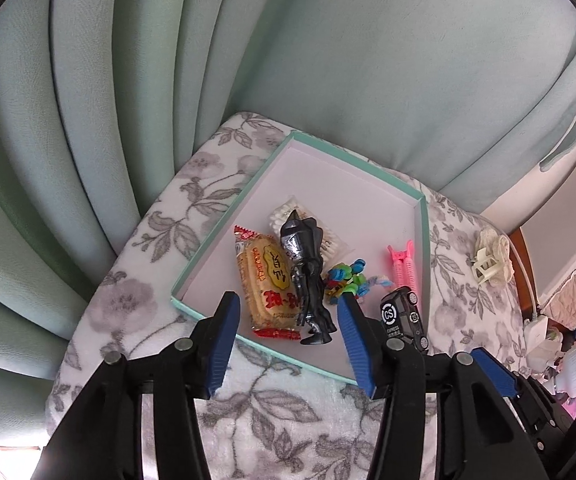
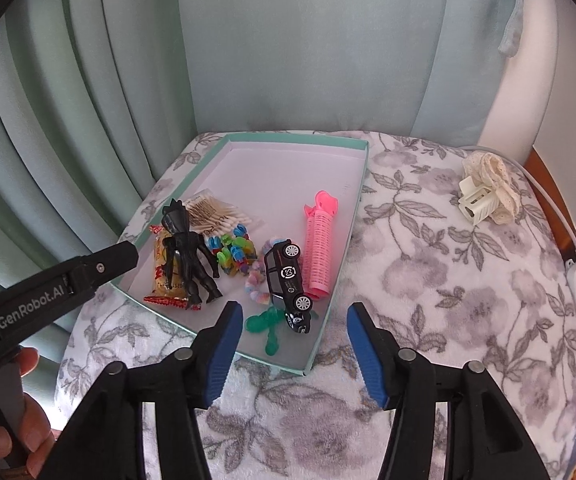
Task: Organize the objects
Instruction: 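Open both tools to release the figure and toy car into the lid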
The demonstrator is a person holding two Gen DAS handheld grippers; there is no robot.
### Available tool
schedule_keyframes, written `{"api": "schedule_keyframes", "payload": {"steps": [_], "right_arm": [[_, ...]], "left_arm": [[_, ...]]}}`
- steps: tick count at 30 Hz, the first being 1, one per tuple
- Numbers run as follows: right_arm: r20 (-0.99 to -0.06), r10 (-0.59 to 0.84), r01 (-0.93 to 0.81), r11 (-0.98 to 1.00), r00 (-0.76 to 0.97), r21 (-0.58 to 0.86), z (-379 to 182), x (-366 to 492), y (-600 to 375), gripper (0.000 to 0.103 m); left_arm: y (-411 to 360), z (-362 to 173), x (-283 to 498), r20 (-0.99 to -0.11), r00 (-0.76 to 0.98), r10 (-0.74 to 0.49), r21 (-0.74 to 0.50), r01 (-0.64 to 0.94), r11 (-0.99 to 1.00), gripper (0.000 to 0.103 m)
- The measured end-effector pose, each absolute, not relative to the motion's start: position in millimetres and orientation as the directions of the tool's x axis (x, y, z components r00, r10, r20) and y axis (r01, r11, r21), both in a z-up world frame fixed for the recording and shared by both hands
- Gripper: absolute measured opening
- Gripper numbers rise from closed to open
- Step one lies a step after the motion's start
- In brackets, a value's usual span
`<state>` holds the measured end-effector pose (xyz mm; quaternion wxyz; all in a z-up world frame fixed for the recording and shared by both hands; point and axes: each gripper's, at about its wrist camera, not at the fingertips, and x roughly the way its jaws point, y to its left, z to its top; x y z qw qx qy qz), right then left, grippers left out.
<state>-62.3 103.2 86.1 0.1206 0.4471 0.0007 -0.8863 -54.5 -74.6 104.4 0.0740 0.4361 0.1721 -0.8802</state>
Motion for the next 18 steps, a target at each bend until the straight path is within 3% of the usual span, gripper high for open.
{"api": "schedule_keyframes", "payload": {"steps": [5, 9, 12, 16, 18], "right_arm": [[-0.792, -0.199, 0.2, -0.975, -0.576, 0.1, 84.4, -54.5, 107.3, 0.071], [-0.798, -0.187, 0.185, -0.978, -0.573, 0.097, 82.0, -50.2, 111.9, 0.076], [-0.797, -0.188, 0.173, -0.979, -0.573, 0.107, 81.1, -46.9, 116.4, 0.087], [-0.798, -0.181, 0.164, -0.981, -0.575, 0.105, 81.4, -43.7, 120.0, 0.087], [-0.798, -0.181, 0.159, -0.981, -0.575, 0.108, 81.7, -42.5, 122.4, 0.093]], "left_arm": [[-78.6, 100.1, -47.1, -0.809, -0.587, -0.019, -0.208, 0.318, -0.925, 0.066], [-80.0, 99.2, -42.0, -0.813, -0.581, -0.04, -0.191, 0.33, -0.924, 0.071], [-79.4, 99.8, -38.9, -0.812, -0.582, -0.046, -0.185, 0.33, -0.926, 0.077], [-78.1, 101.5, -36.8, -0.807, -0.588, -0.065, -0.169, 0.334, -0.927, 0.083], [-77.6, 102.4, -34.9, -0.8, -0.596, -0.067, -0.172, 0.334, -0.927, 0.087]]}}
